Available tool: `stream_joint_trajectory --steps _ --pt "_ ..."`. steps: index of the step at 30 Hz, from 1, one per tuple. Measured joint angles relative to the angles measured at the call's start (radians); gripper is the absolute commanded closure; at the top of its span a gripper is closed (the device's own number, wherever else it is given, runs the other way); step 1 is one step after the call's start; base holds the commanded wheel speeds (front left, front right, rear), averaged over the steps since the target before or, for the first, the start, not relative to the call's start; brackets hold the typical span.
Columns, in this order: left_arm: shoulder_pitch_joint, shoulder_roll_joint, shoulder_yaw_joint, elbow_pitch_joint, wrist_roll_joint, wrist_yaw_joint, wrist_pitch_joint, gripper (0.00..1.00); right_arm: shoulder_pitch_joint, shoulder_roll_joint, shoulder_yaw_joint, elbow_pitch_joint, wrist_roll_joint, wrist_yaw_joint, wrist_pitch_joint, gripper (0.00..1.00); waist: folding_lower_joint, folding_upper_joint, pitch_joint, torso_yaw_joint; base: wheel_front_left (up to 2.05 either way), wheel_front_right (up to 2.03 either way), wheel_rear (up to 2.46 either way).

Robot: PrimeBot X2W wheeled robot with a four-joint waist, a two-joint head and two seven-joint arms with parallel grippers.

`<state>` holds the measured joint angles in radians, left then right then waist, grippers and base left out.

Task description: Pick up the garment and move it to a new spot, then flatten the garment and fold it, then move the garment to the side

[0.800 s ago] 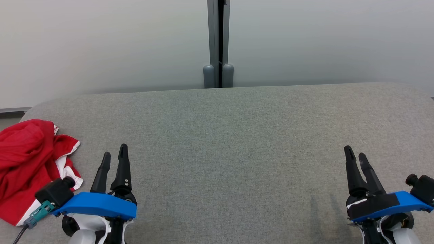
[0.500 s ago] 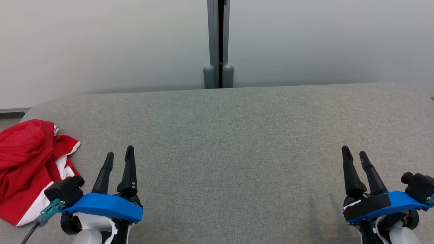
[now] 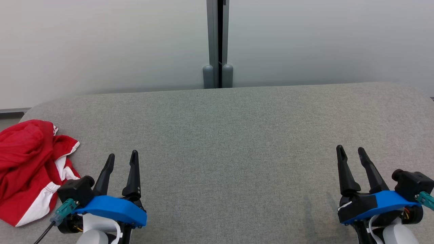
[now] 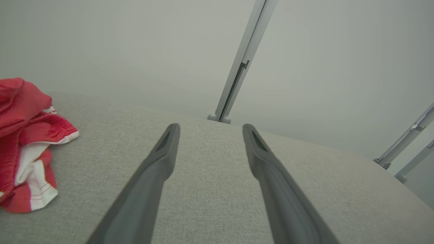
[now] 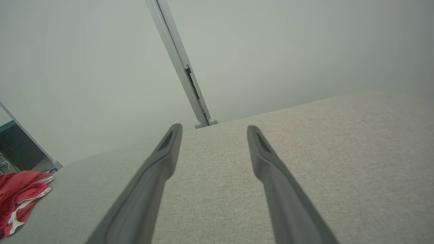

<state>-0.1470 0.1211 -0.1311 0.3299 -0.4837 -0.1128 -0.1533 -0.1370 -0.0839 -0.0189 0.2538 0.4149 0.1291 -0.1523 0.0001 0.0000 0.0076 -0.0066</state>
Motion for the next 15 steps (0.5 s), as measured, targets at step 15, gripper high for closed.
stream_joint_trajectory --steps 15 --pt "-0.004 0.002 -0.009 0.048 0.131 0.015 -0.035 0.0 -0.005 0.004 0.008 0.054 -0.136 0.0 -0.035 0.0 0.0 0.0 0.0 0.002 0.0 0.0 0.0"
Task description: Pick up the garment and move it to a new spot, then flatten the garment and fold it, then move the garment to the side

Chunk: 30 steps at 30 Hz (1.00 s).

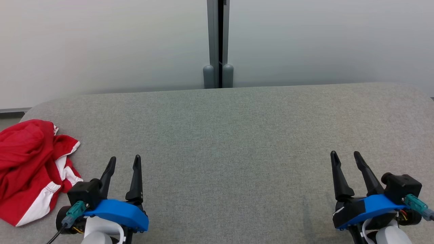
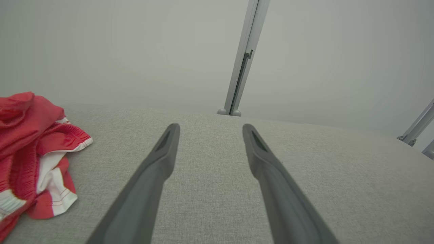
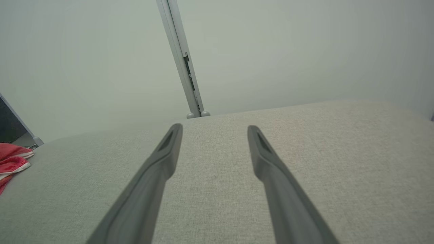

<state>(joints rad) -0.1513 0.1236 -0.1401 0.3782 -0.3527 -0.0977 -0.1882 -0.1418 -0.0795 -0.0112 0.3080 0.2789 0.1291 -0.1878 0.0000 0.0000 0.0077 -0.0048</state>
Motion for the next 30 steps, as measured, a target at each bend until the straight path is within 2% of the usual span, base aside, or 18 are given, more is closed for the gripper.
stream_joint_trajectory --steps 30 --pt "-0.013 -0.017 0.026 0.075 0.191 -0.003 -0.061 0.0 -0.015 0.019 -0.015 0.026 -0.201 0.0 -0.061 0.0 0.0 0.0 -0.001 0.0 0.0 0.0 0.0"
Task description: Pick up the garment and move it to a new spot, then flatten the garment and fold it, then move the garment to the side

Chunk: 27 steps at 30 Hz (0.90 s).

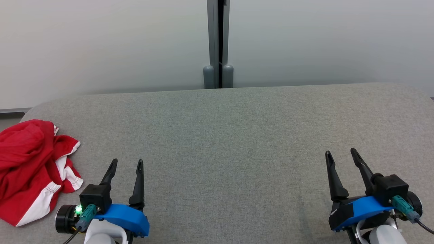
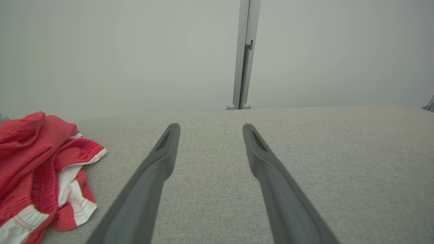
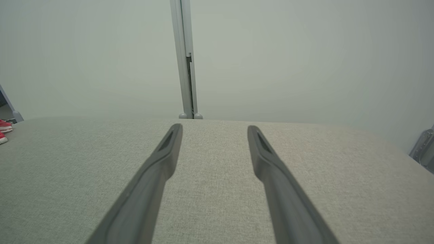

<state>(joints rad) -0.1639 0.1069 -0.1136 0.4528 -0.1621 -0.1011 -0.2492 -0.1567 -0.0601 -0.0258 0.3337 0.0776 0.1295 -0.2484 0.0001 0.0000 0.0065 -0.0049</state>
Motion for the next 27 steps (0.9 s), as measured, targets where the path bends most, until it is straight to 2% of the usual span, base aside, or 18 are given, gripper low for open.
stream_joint_trajectory --steps 8,19,27 --pt "-0.005 -0.007 0.009 0.021 0.047 -0.004 -0.012 0.0 0.0 0.002 -0.005 0.007 -0.034 0.0 -0.012 0.0 0.0 0.0 0.001 0.001 0.0 0.0 0.0" --pt "-0.007 -0.016 0.033 0.032 0.048 -0.005 -0.012 0.0 0.0 0.004 -0.012 0.009 -0.031 0.001 -0.013 0.0 0.0 0.0 0.002 0.014 0.0 0.0 0.0" --pt "-0.023 -0.022 0.047 0.035 0.054 0.005 -0.012 0.0 0.001 0.005 -0.004 -0.006 -0.024 0.001 -0.013 0.0 -0.0001 0.0 -0.002 0.084 0.0 0.0 0.0"
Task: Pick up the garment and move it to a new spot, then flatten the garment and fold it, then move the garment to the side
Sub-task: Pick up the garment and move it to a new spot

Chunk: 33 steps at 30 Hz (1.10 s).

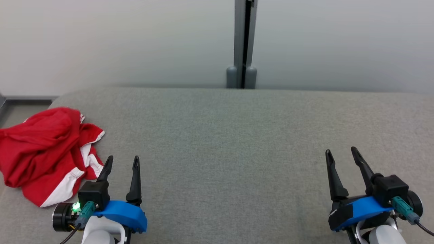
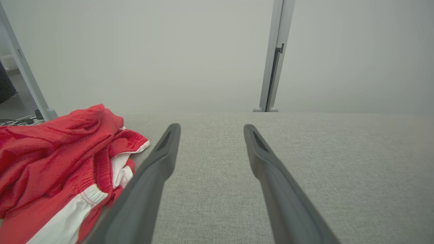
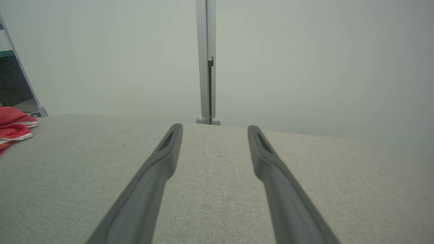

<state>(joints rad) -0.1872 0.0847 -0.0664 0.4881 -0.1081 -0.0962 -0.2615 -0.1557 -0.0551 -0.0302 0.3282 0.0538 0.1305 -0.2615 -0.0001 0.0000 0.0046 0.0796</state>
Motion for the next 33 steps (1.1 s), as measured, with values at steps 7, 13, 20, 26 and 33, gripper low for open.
stream_joint_trajectory --steps 7,13,20,26,33 --pt "-0.012 0.001 0.036 -0.008 -0.002 0.013 0.0 0.0 -0.009 0.002 0.045 -0.026 0.016 0.0 0.0 0.0 0.0 0.0 0.009 0.101 0.0 0.0 0.0" --pt "-0.015 0.002 0.072 -0.02 -0.005 0.025 0.0 0.0 -0.02 0.002 0.07 -0.047 0.026 0.0 -0.001 0.0 0.0001 0.0 0.021 0.192 0.0 0.0 0.0" --pt "-0.015 -0.003 0.109 -0.039 -0.012 0.028 0.0 0.0 -0.021 -0.001 0.081 -0.06 0.026 0.0 -0.001 0.0 0.0001 0.0 0.044 0.267 0.0 0.0 0.0" --pt "-0.016 -0.012 0.122 -0.051 -0.012 0.025 0.0 0.0 -0.031 -0.006 0.083 -0.077 0.024 0.0 0.008 0.0 0.0001 0.0 0.076 0.292 0.0 0.0 0.0" --pt "-0.091 -0.023 0.14 -0.066 -0.022 0.025 0.0 0.0 -0.08 -0.035 0.095 -0.129 0.017 0.0 0.041 0.0 0.0001 0.0 0.175 0.27 0.0 0.0 0.0"
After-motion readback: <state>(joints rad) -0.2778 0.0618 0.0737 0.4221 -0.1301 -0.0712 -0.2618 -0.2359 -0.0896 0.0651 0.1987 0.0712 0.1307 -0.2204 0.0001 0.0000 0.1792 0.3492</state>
